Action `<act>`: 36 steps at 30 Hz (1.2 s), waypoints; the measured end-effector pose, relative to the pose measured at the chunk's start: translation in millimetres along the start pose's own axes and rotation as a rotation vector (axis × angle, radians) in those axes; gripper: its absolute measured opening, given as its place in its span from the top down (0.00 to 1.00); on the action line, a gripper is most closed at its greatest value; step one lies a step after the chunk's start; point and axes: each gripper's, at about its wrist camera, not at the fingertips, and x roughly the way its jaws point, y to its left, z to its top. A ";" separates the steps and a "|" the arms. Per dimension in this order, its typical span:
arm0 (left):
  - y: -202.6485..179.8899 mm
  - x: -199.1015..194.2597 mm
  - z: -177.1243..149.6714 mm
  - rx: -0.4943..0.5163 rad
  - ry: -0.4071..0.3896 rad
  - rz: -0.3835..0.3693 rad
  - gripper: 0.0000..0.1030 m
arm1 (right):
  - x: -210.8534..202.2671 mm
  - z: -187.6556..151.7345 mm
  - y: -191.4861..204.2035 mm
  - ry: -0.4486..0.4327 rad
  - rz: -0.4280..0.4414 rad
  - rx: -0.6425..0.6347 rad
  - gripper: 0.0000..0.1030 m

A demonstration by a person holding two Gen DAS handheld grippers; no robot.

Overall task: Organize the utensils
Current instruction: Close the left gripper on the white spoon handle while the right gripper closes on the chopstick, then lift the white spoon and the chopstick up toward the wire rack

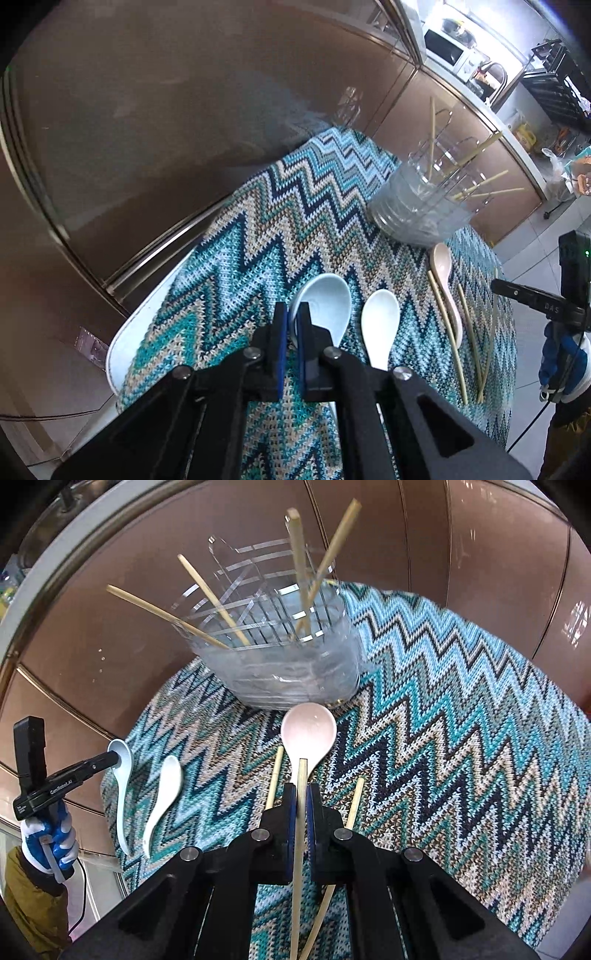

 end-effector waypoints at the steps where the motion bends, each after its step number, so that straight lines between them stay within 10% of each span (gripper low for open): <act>1: -0.6 -3.4 0.0 0.001 -0.010 0.003 0.96 | -5.3 -0.4 4.8 -0.010 0.000 -0.003 0.95; 36: -59.0 -136.4 6.2 0.035 -0.390 0.006 0.96 | -144.5 -11.7 85.5 -0.427 0.056 -0.151 0.95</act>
